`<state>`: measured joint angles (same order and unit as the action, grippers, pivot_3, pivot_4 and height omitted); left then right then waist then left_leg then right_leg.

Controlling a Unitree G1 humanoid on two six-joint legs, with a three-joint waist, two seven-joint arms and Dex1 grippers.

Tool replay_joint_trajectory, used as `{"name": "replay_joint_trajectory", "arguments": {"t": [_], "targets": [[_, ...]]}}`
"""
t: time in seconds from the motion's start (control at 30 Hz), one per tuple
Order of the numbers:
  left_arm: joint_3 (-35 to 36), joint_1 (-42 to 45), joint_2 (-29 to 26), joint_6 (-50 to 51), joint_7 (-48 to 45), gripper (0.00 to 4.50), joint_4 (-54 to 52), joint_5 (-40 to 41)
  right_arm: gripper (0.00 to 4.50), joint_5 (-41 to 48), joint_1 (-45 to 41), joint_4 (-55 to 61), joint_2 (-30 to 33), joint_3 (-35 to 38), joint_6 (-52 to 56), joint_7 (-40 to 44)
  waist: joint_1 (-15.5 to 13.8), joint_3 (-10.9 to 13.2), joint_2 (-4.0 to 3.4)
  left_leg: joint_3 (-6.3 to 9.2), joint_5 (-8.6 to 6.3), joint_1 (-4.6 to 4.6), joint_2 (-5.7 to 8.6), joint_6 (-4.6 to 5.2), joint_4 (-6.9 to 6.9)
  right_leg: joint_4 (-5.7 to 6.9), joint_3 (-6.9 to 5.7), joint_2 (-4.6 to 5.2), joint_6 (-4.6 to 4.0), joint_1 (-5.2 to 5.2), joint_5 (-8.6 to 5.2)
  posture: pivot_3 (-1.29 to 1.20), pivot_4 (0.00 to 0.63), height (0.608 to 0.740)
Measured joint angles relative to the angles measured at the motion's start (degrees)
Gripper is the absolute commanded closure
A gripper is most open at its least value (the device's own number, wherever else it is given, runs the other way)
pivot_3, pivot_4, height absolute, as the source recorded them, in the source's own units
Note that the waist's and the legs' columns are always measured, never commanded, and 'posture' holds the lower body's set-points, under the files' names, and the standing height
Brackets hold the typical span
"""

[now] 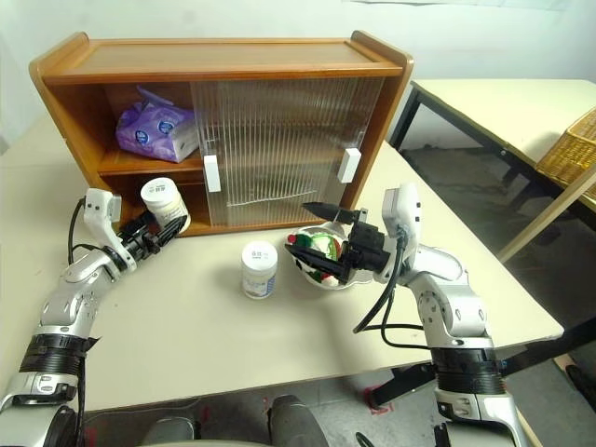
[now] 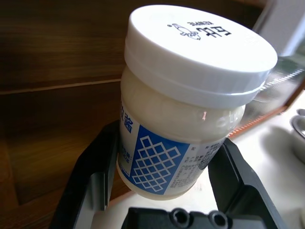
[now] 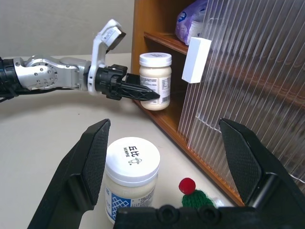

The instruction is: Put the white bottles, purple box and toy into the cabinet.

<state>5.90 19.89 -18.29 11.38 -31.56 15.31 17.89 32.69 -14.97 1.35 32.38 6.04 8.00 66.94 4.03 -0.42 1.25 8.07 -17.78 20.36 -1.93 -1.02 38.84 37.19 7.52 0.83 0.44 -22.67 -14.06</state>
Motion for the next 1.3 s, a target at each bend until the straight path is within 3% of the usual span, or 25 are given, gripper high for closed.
{"name": "replay_joint_trajectory", "arguments": {"t": [0.37,0.67,1.3], "targets": [[0.7,5.6,3.3,1.4,12.5,1.43,5.2,-3.0,0.0,0.0,0.0,0.0,0.0,0.0,-0.2,-0.4,-0.1,0.0,0.03,0.0,0.01,-0.05,0.0,0.0,0.07,-0.01,0.01,0.0,0.11,0.09,0.06,-0.17,0.0,0.74],[0.5,7.0,5.6,1.2,17.5,1.43,8.7,-6.1,0.0,0.0,0.0,0.1,-0.1,0.0,-0.2,-1.0,0.0,0.0,0.04,0.0,0.02,-0.07,0.0,0.0,0.09,-0.02,0.01,0.0,0.14,0.1,0.08,-0.17,0.0,0.74],[1.2,17.7,7.6,-8.1,26.9,1.43,29.4,-10.1,0.0,0.0,0.1,0.8,-0.2,-0.1,0.0,-2.4,-0.2,0.1,0.14,0.0,0.33,-0.32,0.0,0.4,0.13,-0.01,0.04,0.0,0.45,0.21,0.31,-0.18,0.0,0.74]]}}
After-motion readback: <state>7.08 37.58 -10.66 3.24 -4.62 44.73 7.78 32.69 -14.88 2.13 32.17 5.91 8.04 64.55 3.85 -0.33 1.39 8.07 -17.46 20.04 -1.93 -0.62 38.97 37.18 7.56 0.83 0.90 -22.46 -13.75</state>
